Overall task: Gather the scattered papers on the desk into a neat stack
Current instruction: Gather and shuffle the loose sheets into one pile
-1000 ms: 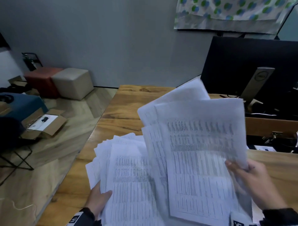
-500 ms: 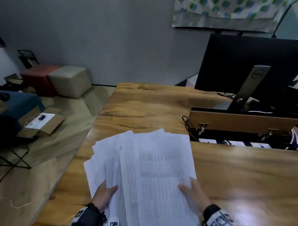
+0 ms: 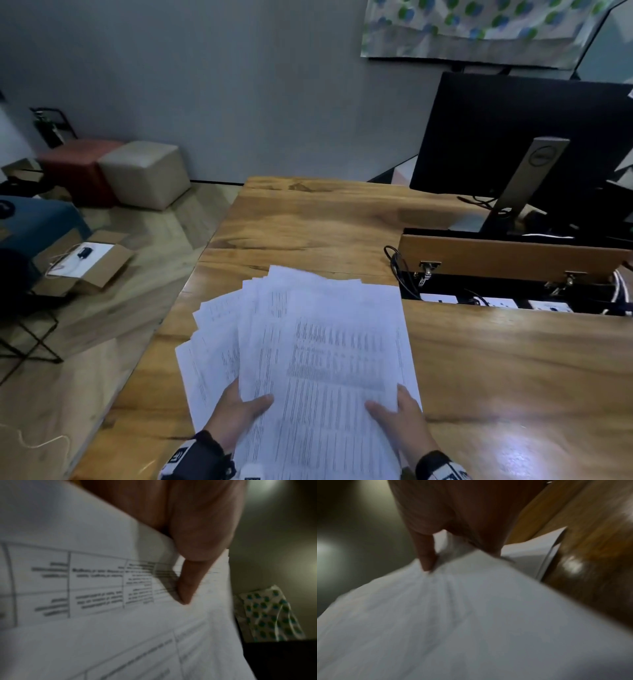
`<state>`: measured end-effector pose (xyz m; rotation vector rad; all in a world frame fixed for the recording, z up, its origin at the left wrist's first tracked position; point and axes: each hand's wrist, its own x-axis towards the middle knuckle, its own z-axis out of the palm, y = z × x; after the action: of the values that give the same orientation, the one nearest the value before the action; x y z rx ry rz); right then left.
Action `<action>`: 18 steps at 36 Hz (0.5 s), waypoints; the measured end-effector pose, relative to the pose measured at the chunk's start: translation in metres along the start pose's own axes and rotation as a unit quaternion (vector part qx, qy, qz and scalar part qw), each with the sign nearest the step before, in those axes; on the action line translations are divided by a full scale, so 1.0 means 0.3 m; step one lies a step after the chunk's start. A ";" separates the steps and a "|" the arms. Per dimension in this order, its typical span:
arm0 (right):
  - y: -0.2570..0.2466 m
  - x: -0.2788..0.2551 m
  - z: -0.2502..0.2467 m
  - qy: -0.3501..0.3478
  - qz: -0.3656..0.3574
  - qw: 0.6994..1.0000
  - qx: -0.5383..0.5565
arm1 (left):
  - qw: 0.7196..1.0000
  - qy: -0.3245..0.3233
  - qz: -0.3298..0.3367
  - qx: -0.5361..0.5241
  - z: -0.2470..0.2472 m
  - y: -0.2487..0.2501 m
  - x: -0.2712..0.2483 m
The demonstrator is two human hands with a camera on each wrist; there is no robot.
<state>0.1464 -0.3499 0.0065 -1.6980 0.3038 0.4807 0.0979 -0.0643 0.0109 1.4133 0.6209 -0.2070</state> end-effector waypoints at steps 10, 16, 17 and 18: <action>-0.041 -0.002 -0.069 -0.144 0.066 0.983 0.089 | 0.999 -0.035 -0.029 -0.006 0.102 0.042 -0.026; -0.065 -0.009 -0.126 -0.105 0.053 0.987 0.113 | 0.933 0.190 -0.046 0.301 0.110 0.020 0.030; -0.066 -0.011 -0.144 -0.098 0.053 0.986 0.125 | 0.901 0.229 -0.071 0.361 0.096 0.004 0.042; -0.071 -0.017 -0.161 -0.089 0.053 0.986 0.133 | 0.875 0.252 -0.103 0.402 0.087 -0.009 0.046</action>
<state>0.1586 -0.3938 0.0336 -1.3737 0.3138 0.6368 0.1153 -0.0866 0.0022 2.2397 1.2078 -0.2856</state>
